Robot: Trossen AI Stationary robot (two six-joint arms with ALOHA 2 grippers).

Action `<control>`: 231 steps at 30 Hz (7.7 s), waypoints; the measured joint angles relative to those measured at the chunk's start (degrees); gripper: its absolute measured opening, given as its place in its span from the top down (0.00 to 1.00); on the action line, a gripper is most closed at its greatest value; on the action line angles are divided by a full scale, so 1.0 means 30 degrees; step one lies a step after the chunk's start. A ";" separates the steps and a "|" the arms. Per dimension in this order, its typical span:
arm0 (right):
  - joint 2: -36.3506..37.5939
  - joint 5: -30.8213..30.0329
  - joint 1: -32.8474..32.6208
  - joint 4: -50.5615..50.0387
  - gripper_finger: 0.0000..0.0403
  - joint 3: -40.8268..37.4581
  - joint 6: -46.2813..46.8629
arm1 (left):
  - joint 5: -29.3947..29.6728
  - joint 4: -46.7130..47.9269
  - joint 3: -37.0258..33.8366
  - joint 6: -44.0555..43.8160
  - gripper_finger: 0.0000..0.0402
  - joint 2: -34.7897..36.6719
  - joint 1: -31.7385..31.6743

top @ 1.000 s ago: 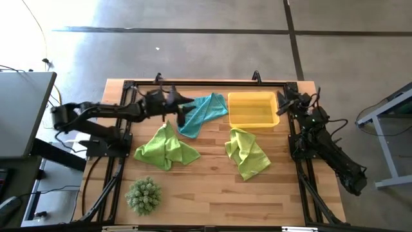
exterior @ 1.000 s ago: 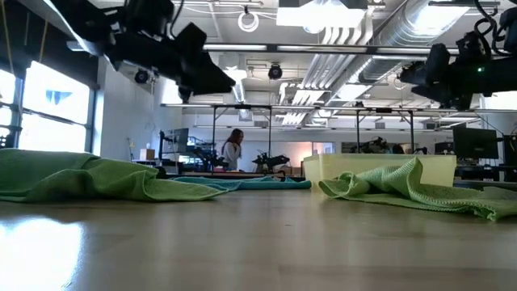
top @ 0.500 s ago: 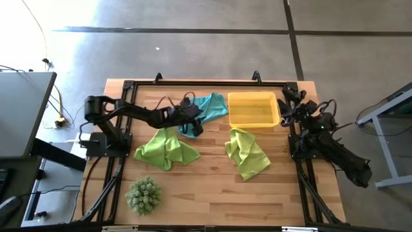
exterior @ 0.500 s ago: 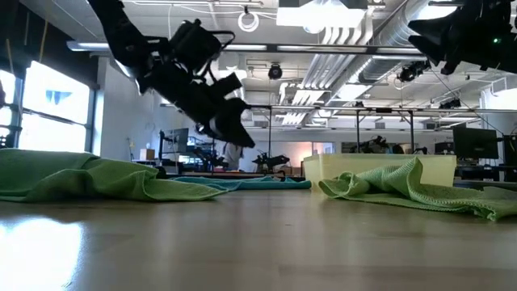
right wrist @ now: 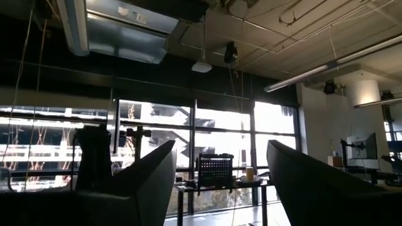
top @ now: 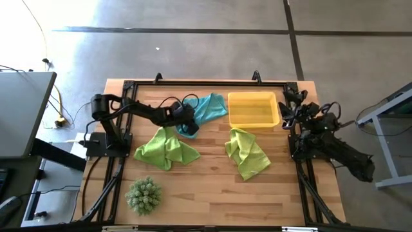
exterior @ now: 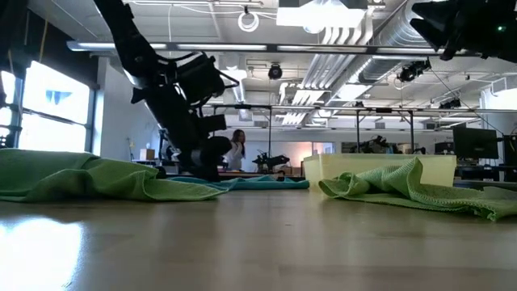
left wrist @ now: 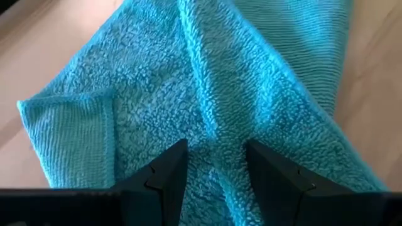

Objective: Roll microfiber towels into tight, uniform cylinder then place into a basket
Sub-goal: Prepare the table to roll the towel, then roll the light green towel

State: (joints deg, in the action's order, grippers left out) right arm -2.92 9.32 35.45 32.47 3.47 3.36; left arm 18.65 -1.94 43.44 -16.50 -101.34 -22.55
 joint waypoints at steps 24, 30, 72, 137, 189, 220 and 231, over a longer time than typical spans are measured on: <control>-1.4853 0.3614 -0.5892 -0.5596 0.40 0.5947 0.4064 | 0.2821 1.0640 -0.0190 -0.1536 0.62 0.3094 -0.0824; -1.6660 0.3620 -0.8226 -0.8225 0.40 0.6425 0.5593 | 0.2808 1.0094 -0.0150 -0.1598 0.62 0.5952 -0.0059; -3.4483 0.3500 -1.5841 0.1131 0.40 1.2635 0.8020 | -0.1020 0.0263 -0.0080 -0.0629 0.62 0.9647 0.9915; -3.3500 -0.7877 -1.3700 -2.7698 0.99 2.2150 0.4811 | 0.3597 0.1224 -0.0167 -0.0440 0.62 0.9654 1.0112; -3.3500 -1.8139 -1.3797 -3.6814 1.00 3.1807 0.1871 | 0.2509 -0.8817 -0.0005 0.5541 0.62 -0.2127 0.9877; -3.3500 -1.4899 -1.3823 -3.6450 1.00 3.1799 0.1864 | 0.1905 -0.4709 0.2572 0.1101 0.88 -0.4570 0.9056; -3.3067 -1.2573 -1.3954 -3.6709 1.00 3.1785 0.0227 | 0.1321 -0.2809 0.2330 0.1393 0.99 -0.2322 0.9160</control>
State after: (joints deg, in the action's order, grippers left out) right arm -102.12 -28.40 -6.42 -77.66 98.83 4.04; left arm 22.62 -10.36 50.43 -12.33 -108.31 4.93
